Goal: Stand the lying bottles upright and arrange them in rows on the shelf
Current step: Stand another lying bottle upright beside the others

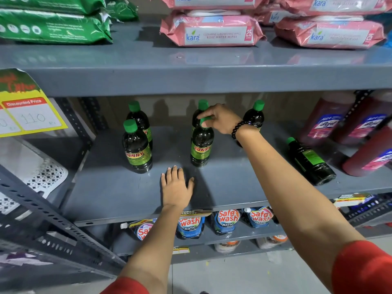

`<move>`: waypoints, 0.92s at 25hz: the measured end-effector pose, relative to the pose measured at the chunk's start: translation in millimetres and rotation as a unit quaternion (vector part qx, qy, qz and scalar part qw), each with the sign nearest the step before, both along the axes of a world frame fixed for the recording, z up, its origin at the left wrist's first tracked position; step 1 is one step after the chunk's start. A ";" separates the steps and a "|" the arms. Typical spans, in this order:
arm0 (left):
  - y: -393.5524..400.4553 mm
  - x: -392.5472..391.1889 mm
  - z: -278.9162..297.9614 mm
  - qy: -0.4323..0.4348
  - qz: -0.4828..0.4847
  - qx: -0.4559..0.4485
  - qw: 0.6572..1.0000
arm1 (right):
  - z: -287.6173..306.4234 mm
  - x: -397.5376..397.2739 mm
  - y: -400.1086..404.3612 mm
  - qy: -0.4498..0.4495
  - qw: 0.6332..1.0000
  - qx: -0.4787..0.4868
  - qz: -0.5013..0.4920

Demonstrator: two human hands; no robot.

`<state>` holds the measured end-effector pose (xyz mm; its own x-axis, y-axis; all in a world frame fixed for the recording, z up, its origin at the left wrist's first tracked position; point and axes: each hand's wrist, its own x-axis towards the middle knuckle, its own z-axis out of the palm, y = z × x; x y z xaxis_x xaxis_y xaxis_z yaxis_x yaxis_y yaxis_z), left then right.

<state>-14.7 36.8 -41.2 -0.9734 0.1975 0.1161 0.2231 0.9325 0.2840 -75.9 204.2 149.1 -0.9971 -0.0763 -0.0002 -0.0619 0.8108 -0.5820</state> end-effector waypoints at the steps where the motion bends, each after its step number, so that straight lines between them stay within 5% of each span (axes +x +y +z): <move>1: 0.1 -0.1 0.0 0.000 0.001 0.000 1.000 | 0.6 0.0 0.1 -0.003 1.000 0.000 0.002; 10: 0.9 0.8 4.2 -0.001 -0.009 -0.025 1.000 | -3.5 18.5 -1.0 0.047 0.999 -0.019 -0.006; 14: 14.0 12.7 7.6 0.052 -0.032 -0.004 0.998 | -15.3 45.5 36.7 0.117 0.970 -0.130 -0.169; 18: 63.3 26.1 13.8 0.041 -0.102 0.067 0.992 | -51.9 80.1 103.2 0.102 0.947 -0.030 -0.304; 23: 120.7 20.5 11.1 -0.018 -0.111 0.037 0.993 | -87.2 118.6 181.8 0.039 0.901 0.099 -0.421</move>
